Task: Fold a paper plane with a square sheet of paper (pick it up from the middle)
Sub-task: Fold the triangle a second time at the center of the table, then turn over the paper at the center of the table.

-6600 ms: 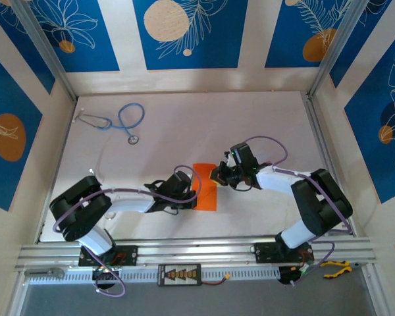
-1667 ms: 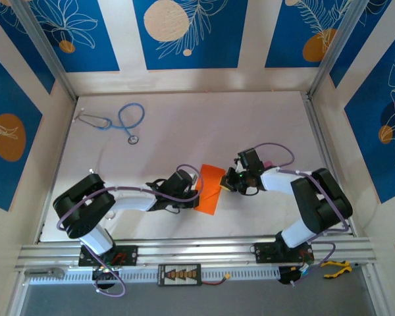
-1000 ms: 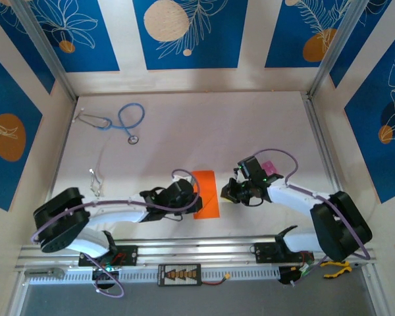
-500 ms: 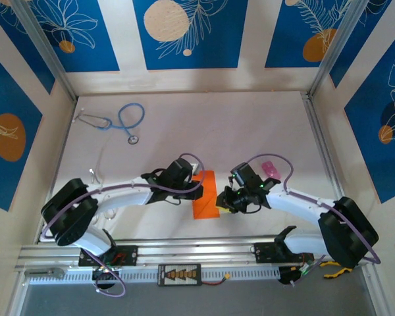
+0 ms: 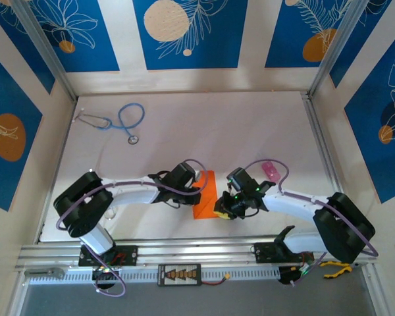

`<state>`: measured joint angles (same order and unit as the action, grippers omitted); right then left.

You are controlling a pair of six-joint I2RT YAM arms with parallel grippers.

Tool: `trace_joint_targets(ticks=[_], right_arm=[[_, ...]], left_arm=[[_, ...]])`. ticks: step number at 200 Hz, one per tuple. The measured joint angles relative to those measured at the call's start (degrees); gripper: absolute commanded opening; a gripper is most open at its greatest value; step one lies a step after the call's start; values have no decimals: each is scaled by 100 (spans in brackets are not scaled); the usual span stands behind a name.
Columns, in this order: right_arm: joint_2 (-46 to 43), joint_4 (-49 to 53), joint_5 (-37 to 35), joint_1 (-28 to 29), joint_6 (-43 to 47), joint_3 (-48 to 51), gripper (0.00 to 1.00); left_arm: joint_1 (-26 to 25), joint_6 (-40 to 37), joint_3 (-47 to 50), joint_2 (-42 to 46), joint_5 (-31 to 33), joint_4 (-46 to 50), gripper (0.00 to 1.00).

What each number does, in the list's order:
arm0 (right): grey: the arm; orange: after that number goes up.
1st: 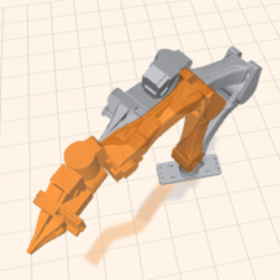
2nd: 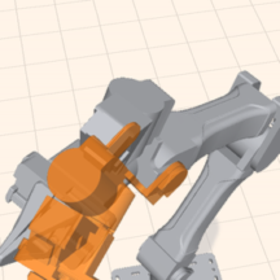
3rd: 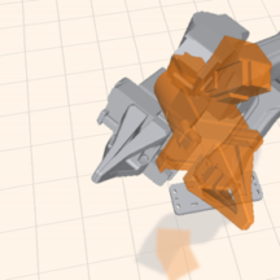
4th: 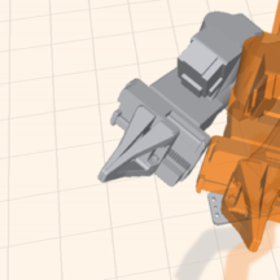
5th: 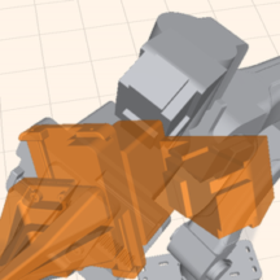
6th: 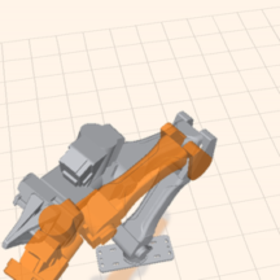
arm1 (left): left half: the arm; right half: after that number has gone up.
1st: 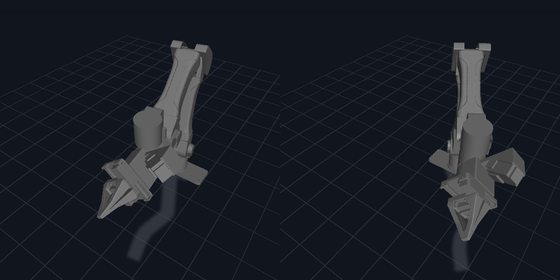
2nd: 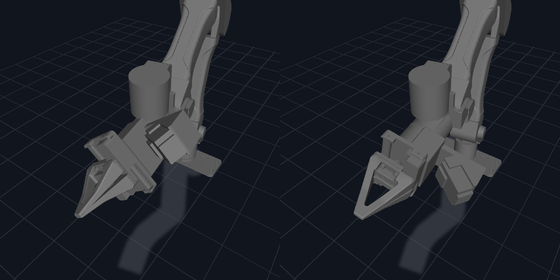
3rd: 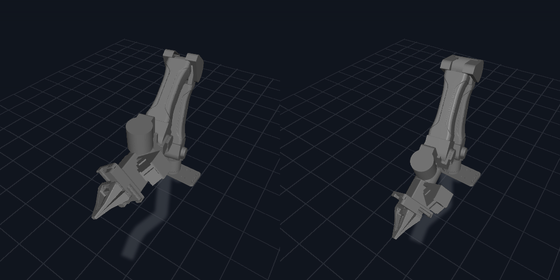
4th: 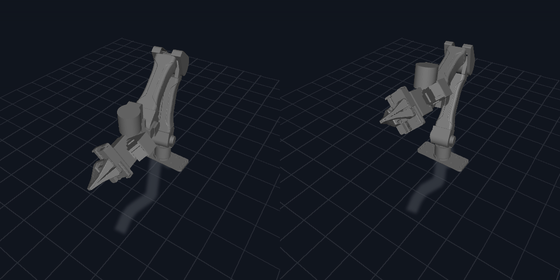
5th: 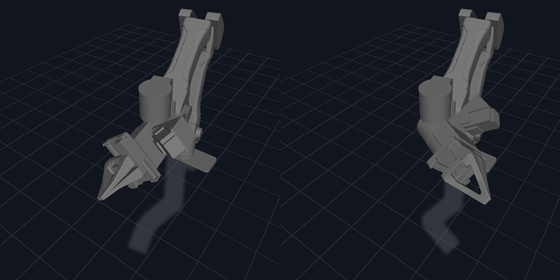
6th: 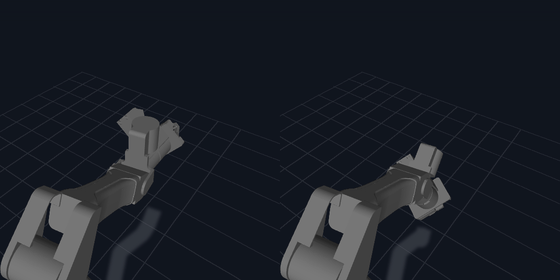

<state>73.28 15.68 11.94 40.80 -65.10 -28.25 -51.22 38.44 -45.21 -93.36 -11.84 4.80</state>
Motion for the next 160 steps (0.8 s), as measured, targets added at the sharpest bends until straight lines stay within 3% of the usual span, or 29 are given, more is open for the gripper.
trace_joint_targets(ticks=[41,61,111,160], right_arm=[[376,-199,24,72,-44,-4,31],[442,-229,39,96,-94,-66,43],[470,-492,133,120,-166,-98,55],[691,-1034,533,-157,-107,-98,56]], left_arm=[[11,63,238,-68,-42,-269,4],[11,138,326,-68,-72,-472,4],[11,210,391,-68,-107,-634,3],[11,216,391,-68,-107,-638,3]])
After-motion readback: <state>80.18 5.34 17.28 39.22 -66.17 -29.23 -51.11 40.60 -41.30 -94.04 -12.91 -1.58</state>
